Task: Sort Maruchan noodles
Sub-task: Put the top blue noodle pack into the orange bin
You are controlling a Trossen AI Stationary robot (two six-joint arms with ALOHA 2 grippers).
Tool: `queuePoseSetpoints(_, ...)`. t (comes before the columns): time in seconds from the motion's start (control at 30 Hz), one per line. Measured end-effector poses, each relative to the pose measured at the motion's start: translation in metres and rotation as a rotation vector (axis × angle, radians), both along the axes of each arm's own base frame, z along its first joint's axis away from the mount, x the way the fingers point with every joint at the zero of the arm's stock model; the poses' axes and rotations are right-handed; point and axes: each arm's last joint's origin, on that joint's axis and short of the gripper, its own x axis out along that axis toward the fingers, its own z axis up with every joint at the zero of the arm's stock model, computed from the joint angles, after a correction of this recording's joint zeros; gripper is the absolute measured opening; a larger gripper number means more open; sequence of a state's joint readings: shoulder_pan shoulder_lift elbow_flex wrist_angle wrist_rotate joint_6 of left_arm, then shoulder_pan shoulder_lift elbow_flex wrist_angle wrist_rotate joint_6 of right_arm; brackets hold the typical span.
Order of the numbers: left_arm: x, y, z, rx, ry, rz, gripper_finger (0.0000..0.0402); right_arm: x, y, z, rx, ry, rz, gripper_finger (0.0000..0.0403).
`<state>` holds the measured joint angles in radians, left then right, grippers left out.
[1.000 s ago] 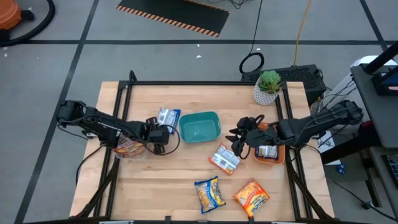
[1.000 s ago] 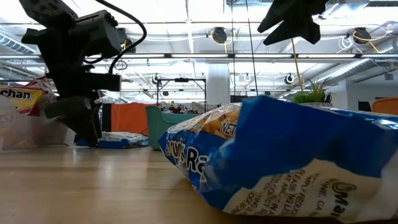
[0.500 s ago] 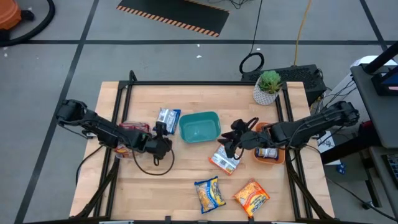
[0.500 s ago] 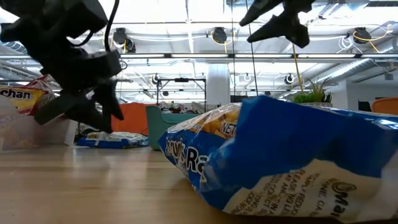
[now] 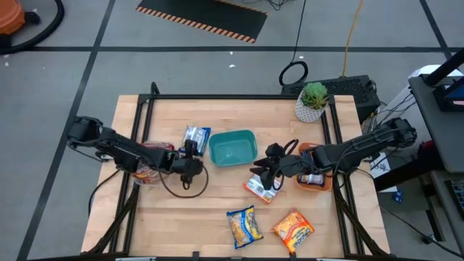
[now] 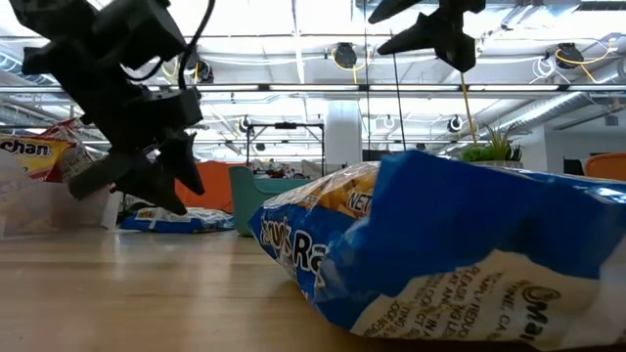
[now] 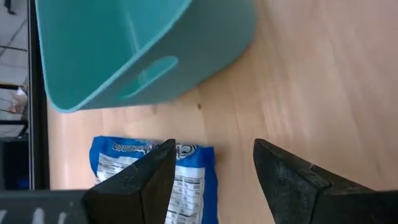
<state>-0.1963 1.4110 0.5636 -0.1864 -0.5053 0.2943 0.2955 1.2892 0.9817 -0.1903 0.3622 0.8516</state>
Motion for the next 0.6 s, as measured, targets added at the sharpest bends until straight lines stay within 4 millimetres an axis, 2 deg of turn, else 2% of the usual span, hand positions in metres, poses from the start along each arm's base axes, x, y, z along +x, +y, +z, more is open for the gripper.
queuePoseSetpoints(0.13,0.003,0.007,-0.011,0.007,0.045,0.031,0.0221,0.002,0.005,0.004,0.015,-0.049,0.015,0.016)
queuePoseSetpoints(0.3,0.007,0.012,-0.023,0.018,0.08,0.063,0.022,0.006,0.012,0.018,-0.02,-0.193,0.075,0.016)
queuePoseSetpoints(0.43,0.01,0.015,-0.027,0.021,0.078,0.077,0.022,0.007,0.018,0.027,-0.061,-0.286,0.118,0.016)
queuePoseSetpoints(0.6,0.01,0.016,-0.027,0.016,0.08,0.081,0.0211,0.006,0.022,0.029,-0.072,-0.306,0.138,0.016)
